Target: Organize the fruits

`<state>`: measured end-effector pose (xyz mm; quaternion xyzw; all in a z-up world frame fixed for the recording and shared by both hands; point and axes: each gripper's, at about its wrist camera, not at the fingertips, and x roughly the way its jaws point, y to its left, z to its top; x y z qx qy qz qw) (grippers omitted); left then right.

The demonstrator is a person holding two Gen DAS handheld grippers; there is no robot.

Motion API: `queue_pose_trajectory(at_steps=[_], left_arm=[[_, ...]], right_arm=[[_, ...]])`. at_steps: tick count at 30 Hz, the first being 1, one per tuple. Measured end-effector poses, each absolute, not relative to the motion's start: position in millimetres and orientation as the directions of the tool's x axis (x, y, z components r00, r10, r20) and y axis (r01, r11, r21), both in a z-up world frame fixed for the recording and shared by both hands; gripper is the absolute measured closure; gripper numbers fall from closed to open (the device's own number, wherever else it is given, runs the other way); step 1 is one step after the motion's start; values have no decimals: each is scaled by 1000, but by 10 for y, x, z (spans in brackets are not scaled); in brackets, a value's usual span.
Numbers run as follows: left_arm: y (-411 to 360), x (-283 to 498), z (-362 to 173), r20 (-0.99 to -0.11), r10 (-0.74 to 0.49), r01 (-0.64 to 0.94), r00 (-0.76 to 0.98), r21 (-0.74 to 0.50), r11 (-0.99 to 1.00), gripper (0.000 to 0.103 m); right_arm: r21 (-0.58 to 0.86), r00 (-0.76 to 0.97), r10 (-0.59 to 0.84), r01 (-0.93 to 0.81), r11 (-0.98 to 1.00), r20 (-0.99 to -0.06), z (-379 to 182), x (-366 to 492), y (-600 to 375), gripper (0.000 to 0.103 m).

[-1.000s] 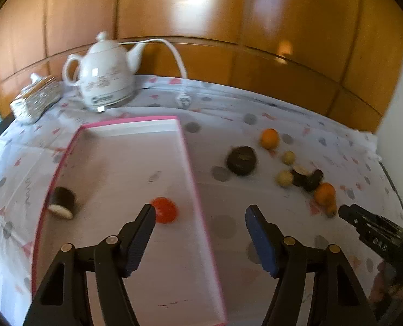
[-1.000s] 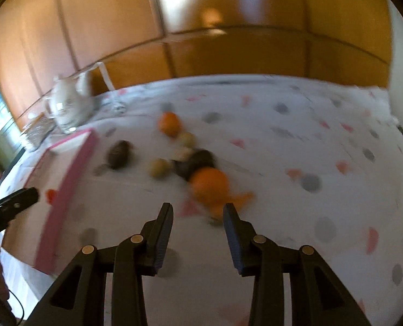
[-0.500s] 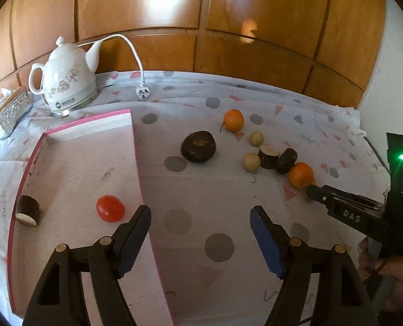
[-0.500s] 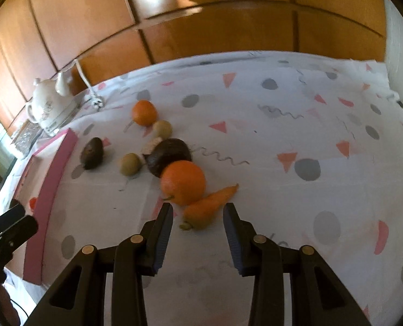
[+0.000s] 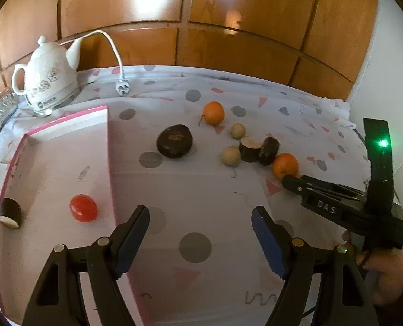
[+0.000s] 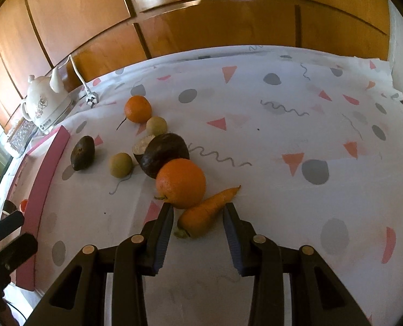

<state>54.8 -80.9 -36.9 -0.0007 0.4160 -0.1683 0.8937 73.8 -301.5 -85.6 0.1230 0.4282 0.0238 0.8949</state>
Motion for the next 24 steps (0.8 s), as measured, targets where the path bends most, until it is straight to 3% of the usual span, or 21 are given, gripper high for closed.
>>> queue_pose_trajectory(at_steps=[4,13,24], left_arm=[[-862,569,-395,-750,-320,312,579,-159,937,25],[-1126,736,-485,-767,-380,350,517,-216,912,26],[-1763,985,-505,-782,-434,390,448,-266,881,31]], right_arm=[[209,640,133,45,977,-757,-836,705,-3031,78],[6,666,-55,89,996,-744,-864,587,-3352,78],[98,679,4,100,990,-734,-957,533,-3516,78]])
